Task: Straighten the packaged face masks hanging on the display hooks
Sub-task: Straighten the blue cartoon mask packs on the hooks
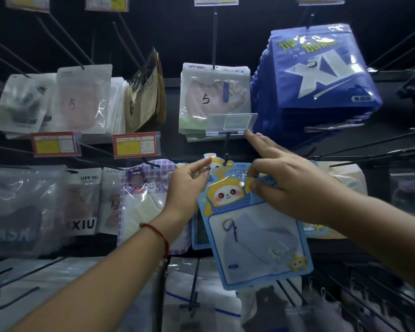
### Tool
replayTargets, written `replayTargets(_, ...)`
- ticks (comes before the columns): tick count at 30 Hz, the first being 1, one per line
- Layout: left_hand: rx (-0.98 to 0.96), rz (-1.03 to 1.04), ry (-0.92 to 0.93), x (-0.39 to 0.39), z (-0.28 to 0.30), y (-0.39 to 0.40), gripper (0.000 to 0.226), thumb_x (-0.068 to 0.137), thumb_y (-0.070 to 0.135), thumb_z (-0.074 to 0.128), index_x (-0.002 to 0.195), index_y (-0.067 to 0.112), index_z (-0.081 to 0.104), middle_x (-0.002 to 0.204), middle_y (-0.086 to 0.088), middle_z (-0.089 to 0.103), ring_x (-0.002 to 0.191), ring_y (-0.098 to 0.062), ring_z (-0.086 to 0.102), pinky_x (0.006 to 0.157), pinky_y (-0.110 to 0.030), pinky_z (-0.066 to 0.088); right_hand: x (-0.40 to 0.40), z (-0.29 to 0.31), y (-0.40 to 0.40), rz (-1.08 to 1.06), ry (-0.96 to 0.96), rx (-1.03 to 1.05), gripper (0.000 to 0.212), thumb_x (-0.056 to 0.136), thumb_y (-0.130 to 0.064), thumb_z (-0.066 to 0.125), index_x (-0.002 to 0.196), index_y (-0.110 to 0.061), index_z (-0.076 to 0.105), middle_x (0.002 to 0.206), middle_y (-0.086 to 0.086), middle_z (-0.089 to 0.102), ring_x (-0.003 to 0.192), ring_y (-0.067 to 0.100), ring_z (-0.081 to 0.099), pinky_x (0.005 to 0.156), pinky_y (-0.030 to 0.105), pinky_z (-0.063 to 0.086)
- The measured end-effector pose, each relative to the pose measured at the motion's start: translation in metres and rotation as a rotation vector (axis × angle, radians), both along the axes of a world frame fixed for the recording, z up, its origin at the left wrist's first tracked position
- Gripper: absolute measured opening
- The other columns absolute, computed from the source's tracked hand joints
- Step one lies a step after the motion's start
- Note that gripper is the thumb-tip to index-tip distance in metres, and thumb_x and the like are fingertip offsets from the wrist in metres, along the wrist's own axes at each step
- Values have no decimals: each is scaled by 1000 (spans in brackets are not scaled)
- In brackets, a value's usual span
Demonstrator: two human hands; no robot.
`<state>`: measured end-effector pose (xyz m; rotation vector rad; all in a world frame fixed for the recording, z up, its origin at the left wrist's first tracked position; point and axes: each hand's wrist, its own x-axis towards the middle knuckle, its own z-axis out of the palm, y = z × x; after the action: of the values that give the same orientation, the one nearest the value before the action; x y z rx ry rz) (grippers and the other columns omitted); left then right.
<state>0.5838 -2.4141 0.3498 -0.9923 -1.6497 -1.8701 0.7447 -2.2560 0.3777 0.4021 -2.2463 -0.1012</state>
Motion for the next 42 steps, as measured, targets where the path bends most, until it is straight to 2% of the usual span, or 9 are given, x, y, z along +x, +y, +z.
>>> replayTargets(12,-220,164,190,-28,1,-1,36,95,17,67,130,27,65,124,1,64,113,-14,63,92,-35,57,-8,-5,0,27,46,-33,6,94,-30,59,94,-26,62,164,-6,2,151,9,0,120,39,21)
replayTargets(16,-133,273,329,-1,-7,-23,34,102,13,53,130,29,62,138,5,45,117,-1,49,87,-5,45,-7,-6,1,22,41,-32,9,94,-32,56,96,-26,63,164,-6,0,150,9,-1,120,38,20)
replayTargets(19,-5,277,504,22,-16,-42,30,102,18,50,127,29,62,130,6,57,118,-4,55,95,-20,48,-9,-7,-1,33,54,-42,10,94,-30,57,96,-24,64,164,-4,4,151,11,3,120,35,20)
replayTargets(21,-38,157,479,36,-23,-52,31,100,32,50,128,41,59,120,11,64,115,-12,61,94,-30,50,-10,-8,-2,37,69,-53,8,93,-28,59,95,-22,64,164,-2,6,151,12,5,119,34,20)
replayTargets(26,-312,45,420,54,-35,-56,52,92,37,64,141,45,49,123,28,59,116,-3,61,93,-26,53,-13,-11,-4,42,84,-75,10,93,-28,59,95,-21,65,164,0,6,151,14,7,118,29,18)
replayTargets(30,-280,16,442,56,-37,-52,44,96,18,65,138,30,58,130,17,64,106,12,61,97,-21,51,-13,-13,-6,46,99,-81,8,93,-28,60,97,-22,65,164,-1,7,151,14,7,119,32,19)
replayTargets(34,-243,110,512,54,-34,-46,27,95,10,65,117,24,73,112,14,71,110,-1,64,97,-24,50,-10,-12,-3,15,99,-53,28,93,-32,59,121,-27,65,164,-5,6,151,12,4,120,32,16)
replayTargets(37,-225,138,516,51,-29,-46,27,95,11,65,117,25,71,110,15,71,107,1,64,95,-18,49,-6,-12,-2,-31,92,-34,52,94,-36,58,144,-30,46,163,-4,9,150,11,3,121,29,11)
replayTargets(42,-210,151,491,42,-13,-47,26,97,13,63,120,21,71,109,13,71,105,3,64,94,-23,51,-6,-13,2,-72,96,4,65,95,-41,56,153,-29,28,161,-8,3,150,11,2,117,23,5)
